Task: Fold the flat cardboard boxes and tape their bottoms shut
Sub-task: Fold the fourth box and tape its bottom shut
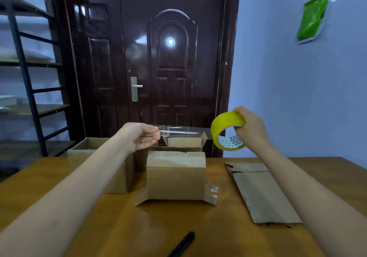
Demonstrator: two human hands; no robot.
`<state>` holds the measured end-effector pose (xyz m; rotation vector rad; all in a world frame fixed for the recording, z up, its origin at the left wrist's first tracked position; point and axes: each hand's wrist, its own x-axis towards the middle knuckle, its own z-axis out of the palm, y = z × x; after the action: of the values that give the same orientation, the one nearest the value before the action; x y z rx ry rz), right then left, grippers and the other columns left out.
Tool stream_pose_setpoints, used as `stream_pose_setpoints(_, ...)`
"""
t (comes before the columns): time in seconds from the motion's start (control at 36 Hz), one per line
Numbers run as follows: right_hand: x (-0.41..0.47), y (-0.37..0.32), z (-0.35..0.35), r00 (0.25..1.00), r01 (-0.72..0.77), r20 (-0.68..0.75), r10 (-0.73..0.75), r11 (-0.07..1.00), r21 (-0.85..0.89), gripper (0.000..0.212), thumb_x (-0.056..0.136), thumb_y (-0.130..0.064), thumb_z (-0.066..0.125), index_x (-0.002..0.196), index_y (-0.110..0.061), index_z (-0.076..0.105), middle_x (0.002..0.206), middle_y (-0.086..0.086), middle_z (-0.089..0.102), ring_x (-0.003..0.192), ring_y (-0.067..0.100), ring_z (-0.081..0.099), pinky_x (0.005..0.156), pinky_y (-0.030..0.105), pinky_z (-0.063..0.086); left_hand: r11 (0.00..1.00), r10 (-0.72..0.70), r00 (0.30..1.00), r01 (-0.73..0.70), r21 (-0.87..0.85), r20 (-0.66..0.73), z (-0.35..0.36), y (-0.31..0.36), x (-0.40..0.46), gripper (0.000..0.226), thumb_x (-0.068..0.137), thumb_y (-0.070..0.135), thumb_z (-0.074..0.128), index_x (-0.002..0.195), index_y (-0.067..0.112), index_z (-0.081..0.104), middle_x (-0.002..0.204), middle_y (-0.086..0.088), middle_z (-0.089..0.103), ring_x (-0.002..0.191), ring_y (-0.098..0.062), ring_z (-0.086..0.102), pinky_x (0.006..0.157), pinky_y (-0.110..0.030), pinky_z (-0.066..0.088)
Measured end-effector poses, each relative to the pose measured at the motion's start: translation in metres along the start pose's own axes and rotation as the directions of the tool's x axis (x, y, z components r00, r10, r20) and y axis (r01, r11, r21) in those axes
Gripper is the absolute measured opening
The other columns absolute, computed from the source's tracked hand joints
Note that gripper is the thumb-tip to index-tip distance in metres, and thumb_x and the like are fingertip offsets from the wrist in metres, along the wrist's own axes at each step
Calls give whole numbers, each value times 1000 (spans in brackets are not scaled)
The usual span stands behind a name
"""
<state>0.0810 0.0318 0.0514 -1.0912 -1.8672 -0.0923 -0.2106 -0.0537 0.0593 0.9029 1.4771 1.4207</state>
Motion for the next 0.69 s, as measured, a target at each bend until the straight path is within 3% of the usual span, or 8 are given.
stream_pose_setpoints(0.08,0,14,-6,983,181,81,-165,942,-283,43,64,14,65,104,-3,63,89,15,59,78,35,58,55,35,44,999,52,996,-51,19,-74,-11,-1,3,5,84,4,66,89,3,67,66,-8,69,56,-13,65,48,-21,54)
stream_pose_setpoints(0.14,-2,28,-6,956,278,203,-211,868,-412,48,40,18,70,84,-1,63,68,14,52,56,32,54,39,29,37,993,102,991,-98,59,-85,-18,-5,4,5,84,6,67,89,5,68,70,-8,68,59,-13,65,51,-23,54)
stream_pose_setpoints(0.17,-3,32,-5,951,294,223,-213,845,-446,50,36,17,71,81,-2,62,66,13,51,54,31,53,38,26,33,990,125,989,-119,82,-77,-19,-6,5,4,85,6,66,88,6,68,71,-7,69,60,-14,65,54,-25,54)
stream_pose_setpoints(0.28,-3,29,-2,971,230,162,-176,878,-419,43,50,12,72,87,-7,63,74,9,57,67,33,58,46,24,30,987,159,983,-155,48,-87,-11,-16,9,5,90,8,60,90,9,64,76,-7,67,72,-22,69,63,-34,57)
stream_pose_setpoints(0.42,-3,28,4,980,182,147,-136,912,-368,26,73,2,61,97,-8,62,89,8,60,85,32,56,57,29,33,979,121,992,-126,-158,-39,-7,-31,17,7,93,5,55,89,6,60,76,-9,64,81,-26,69,67,-40,60)
stream_pose_setpoints(0.56,-2,28,9,988,96,149,-52,945,-311,25,78,-1,58,101,-12,60,94,5,61,85,28,56,59,28,31,936,59,998,-53,-347,6,1,-40,27,8,93,5,53,86,5,58,65,-6,63,82,-26,67,78,-52,55)
stream_pose_setpoints(0.69,-1,25,10,990,43,140,0,950,-308,26,82,-6,57,106,-16,58,101,2,61,90,24,56,61,27,31,942,58,998,-49,-333,17,9,-58,31,12,95,8,51,85,8,57,74,-6,59,88,-26,66,90,-60,47)
